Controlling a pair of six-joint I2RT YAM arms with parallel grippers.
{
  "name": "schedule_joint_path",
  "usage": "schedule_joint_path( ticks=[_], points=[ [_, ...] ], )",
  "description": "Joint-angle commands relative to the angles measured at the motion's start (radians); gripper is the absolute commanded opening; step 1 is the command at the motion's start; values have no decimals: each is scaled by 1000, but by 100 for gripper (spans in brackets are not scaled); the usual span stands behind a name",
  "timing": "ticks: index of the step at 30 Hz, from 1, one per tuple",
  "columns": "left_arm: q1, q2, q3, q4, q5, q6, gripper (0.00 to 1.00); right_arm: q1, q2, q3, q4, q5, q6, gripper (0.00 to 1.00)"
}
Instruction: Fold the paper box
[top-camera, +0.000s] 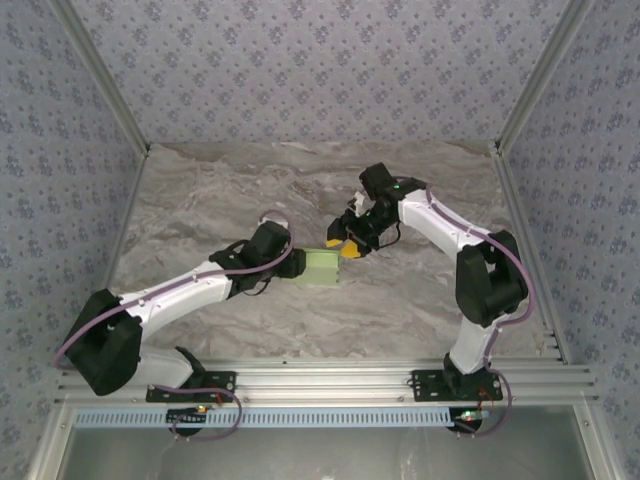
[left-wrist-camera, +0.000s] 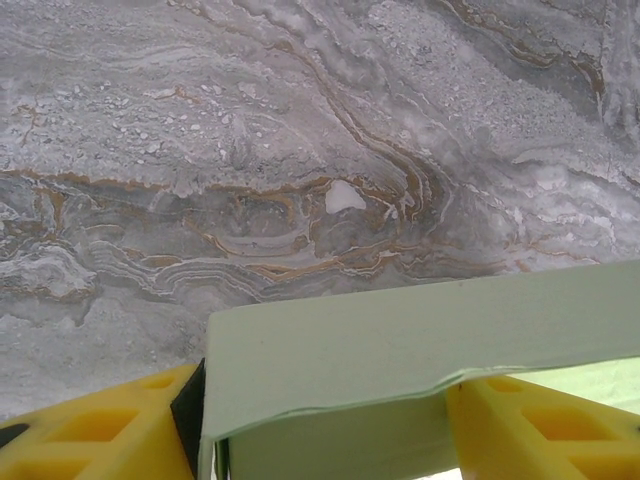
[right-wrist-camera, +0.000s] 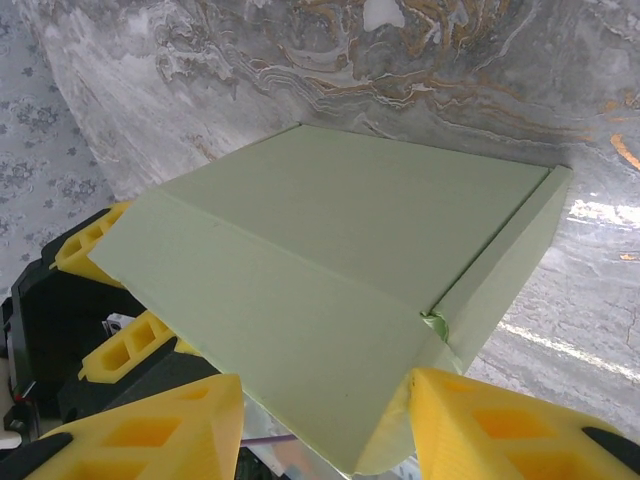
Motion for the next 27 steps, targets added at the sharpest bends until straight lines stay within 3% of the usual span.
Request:
schedule_joint_path(
  ticks=[1, 11, 18, 27],
  points=[
    [-15, 15, 22, -19, 4, 23, 63, 12, 18, 26, 12, -70, 42, 47],
    [-23, 18, 20, -30, -12, 28, 64, 9, 48, 33, 50, -132, 122, 47],
    [-23, 18, 12, -38, -29, 18, 64, 6, 60, 30, -30, -38, -47, 54],
    [-24, 16, 7, -39, -32, 19, 64, 23, 48, 5, -20, 12, -54, 53]
  ],
)
